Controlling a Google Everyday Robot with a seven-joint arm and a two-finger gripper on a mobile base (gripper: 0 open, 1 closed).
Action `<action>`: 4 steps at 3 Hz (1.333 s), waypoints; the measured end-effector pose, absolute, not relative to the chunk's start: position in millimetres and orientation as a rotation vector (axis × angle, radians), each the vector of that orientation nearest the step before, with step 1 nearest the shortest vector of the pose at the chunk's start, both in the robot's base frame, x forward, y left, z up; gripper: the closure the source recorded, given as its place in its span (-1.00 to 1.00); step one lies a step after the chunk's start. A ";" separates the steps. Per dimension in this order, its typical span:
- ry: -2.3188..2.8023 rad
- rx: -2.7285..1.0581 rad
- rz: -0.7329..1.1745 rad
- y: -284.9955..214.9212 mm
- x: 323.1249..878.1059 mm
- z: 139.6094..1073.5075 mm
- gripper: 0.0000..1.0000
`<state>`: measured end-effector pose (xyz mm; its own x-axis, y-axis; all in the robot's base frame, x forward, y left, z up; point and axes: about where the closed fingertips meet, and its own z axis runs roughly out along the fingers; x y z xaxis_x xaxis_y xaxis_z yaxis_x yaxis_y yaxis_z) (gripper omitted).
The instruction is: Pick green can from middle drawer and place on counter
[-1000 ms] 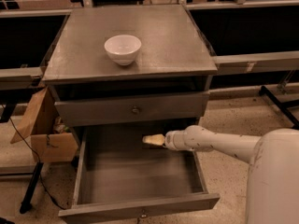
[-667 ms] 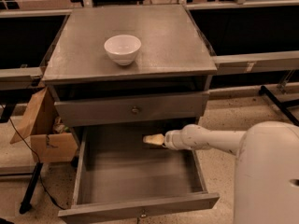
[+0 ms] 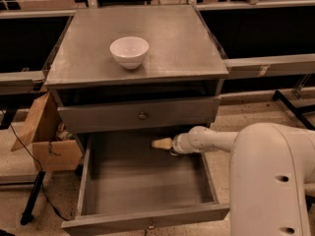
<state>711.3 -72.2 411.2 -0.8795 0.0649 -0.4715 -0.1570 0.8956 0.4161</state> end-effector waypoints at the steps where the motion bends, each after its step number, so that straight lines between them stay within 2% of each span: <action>1: 2.597 -0.062 0.605 -72.8 716.4 403.8 -1.00; 3: 2.649 -0.016 0.515 -75.6 724.8 391.3 -1.00; 4: 2.664 0.004 0.495 -77.5 726.8 386.5 -0.90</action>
Offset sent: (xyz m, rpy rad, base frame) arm 0.0182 -0.0088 -0.0194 -0.1111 0.0666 -0.0625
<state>726.8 -77.5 386.5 -0.9081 0.0795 -0.4111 -0.0736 0.9362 0.3436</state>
